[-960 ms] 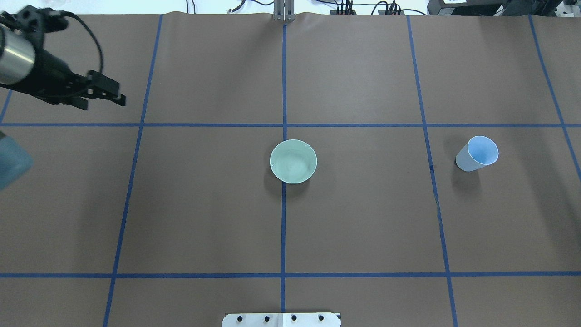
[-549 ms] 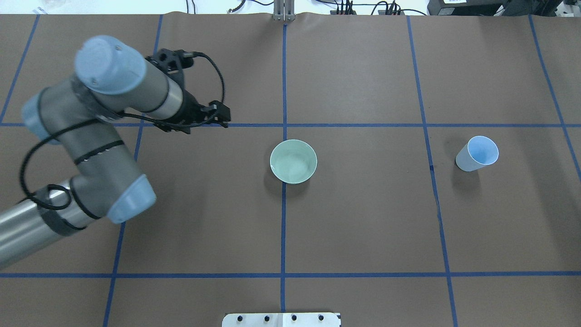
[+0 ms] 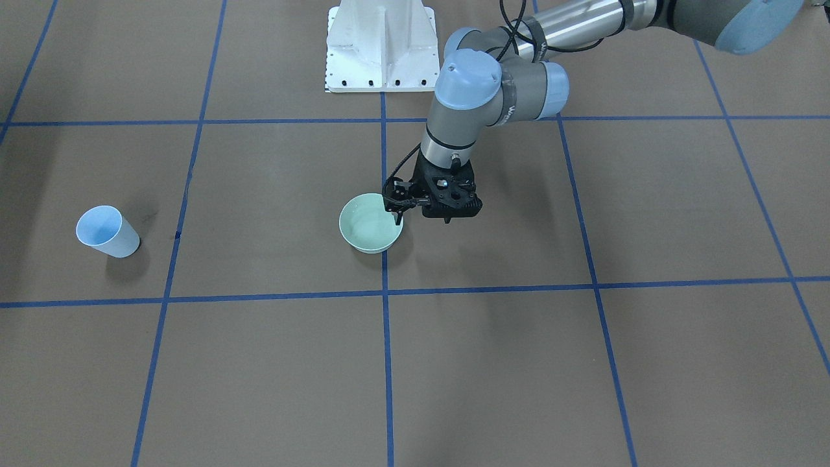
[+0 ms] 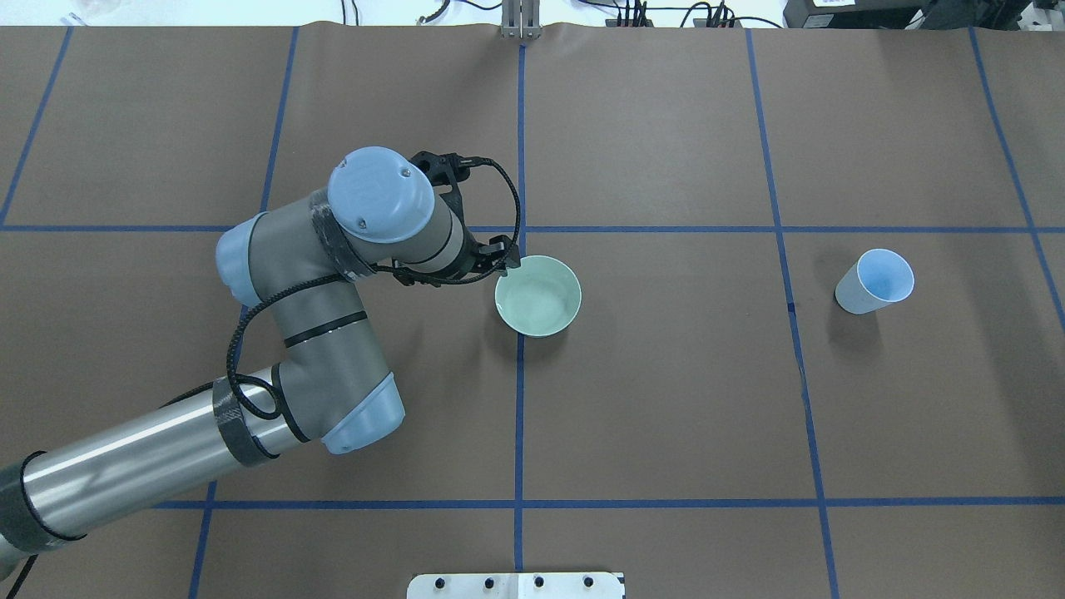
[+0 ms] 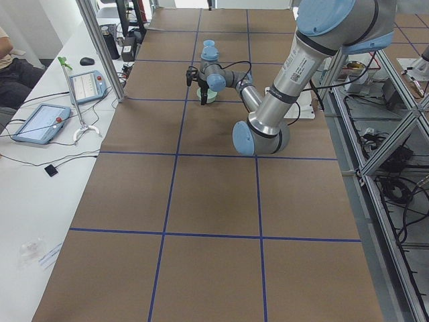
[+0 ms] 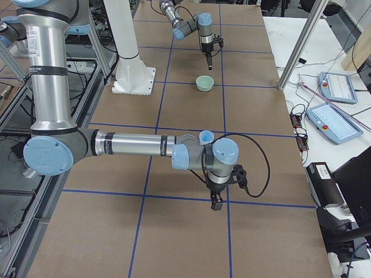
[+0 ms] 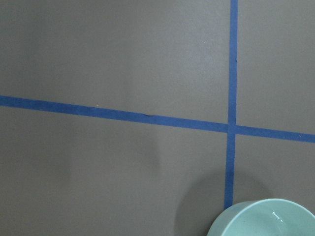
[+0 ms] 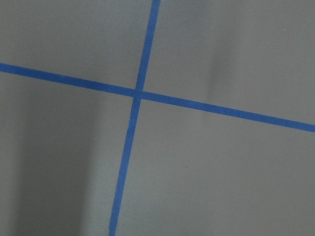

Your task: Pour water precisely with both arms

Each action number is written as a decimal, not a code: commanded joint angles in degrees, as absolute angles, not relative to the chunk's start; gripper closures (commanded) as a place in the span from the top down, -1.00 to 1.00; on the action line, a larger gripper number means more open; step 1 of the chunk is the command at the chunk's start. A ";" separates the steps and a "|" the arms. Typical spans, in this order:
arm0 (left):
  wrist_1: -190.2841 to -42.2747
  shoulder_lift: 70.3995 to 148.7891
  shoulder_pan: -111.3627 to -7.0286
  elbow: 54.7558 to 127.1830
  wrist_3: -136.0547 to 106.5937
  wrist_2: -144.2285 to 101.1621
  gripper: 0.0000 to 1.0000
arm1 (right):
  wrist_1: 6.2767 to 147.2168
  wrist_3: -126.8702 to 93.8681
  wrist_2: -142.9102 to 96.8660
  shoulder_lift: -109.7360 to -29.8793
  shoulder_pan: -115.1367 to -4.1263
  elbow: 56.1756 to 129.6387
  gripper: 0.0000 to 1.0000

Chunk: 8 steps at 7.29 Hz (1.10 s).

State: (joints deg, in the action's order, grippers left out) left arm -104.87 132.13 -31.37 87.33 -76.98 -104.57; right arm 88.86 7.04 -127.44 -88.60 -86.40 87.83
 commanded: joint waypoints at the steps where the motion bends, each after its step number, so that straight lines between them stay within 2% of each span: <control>1: -104.85 133.41 -28.66 85.53 -77.61 -101.79 0.58 | 88.86 7.03 -127.44 -88.42 -86.48 87.80 1.00; 3: -104.85 135.52 -27.69 82.72 -77.61 -101.78 -0.34 | 88.86 6.94 -127.35 -88.50 -87.01 87.80 1.00; 4: -104.85 135.70 -27.69 82.62 -77.61 -101.78 -0.86 | 88.86 6.94 -127.27 -88.51 -87.19 87.63 1.00; 5: -104.85 135.70 -27.69 82.62 -77.61 -101.78 -1.00 | 88.86 6.94 -127.35 -88.42 -87.19 87.63 1.00; 8: -104.85 135.62 -28.73 83.84 -76.73 -102.21 -1.00 | 88.77 7.12 -127.27 -88.51 -87.19 87.19 1.00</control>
